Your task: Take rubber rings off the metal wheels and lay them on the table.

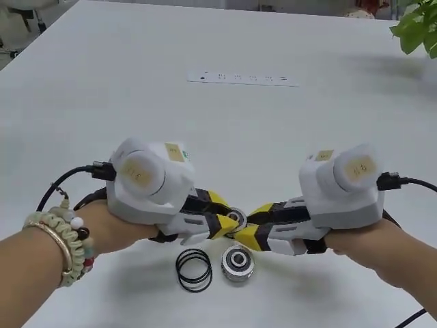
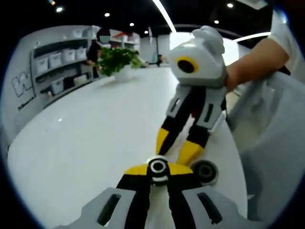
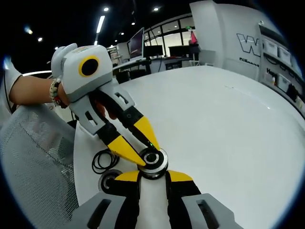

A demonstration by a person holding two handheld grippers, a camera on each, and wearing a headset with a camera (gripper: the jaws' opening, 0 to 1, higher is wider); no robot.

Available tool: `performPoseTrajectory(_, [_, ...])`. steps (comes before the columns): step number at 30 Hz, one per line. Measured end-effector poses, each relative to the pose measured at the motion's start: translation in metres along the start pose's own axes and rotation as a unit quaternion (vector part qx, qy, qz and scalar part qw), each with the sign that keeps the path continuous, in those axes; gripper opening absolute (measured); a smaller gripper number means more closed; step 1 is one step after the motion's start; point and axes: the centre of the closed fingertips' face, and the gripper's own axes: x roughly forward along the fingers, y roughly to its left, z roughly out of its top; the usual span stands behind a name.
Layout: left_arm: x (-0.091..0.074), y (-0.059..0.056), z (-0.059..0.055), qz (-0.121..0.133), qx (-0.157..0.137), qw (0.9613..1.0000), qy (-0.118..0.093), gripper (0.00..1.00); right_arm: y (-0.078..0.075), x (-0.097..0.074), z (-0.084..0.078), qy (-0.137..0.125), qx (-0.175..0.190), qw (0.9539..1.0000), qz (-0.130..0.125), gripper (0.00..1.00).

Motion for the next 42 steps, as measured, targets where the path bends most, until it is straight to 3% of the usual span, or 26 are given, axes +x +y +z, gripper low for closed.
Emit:
performPoseTrajectory(6, [0.000,0.000,0.000,0.002,-0.002,1.0000,0.001,0.14,-0.003,-0.002,-0.002,0.007,-0.023,0.9997,-0.006,0.05])
performPoseTrajectory(12, [0.000,0.000,0.000,0.005,-0.004,1.0000,0.003,0.14,-0.004,-0.002,-0.002,0.008,-0.024,0.9996,-0.010,0.01])
performPoseTrajectory(20, [-0.001,-0.002,-0.001,0.002,0.008,0.9999,0.006,0.14,-0.010,-0.002,-0.004,0.010,0.060,0.9979,-0.024,0.00])
performPoseTrajectory(25, [-0.001,-0.001,-0.001,0.003,0.016,0.9998,0.008,0.13,-0.012,-0.007,-0.002,-0.001,0.126,0.9918,-0.022,0.00])
performPoseTrajectory(29, [-0.001,-0.001,-0.001,0.004,0.016,0.9998,0.007,0.13,-0.013,-0.008,-0.001,-0.009,0.151,0.9884,-0.015,0.00])
performPoseTrajectory(33, [-0.001,-0.001,0.000,0.005,0.013,0.9999,0.004,0.13,-0.011,-0.011,0.010,-0.040,0.195,0.9799,-0.004,0.00])
performPoseTrajectory(39, [-0.001,-0.001,0.000,0.008,0.010,0.9999,-0.001,0.13,-0.008,-0.011,0.009,-0.044,0.209,0.9769,0.002,0.00])
performPoseTrajectory(42, [-0.001,-0.001,-0.001,0.009,0.008,0.9999,-0.003,0.13,-0.007,-0.010,0.011,-0.039,0.199,0.9793,-0.004,0.00])
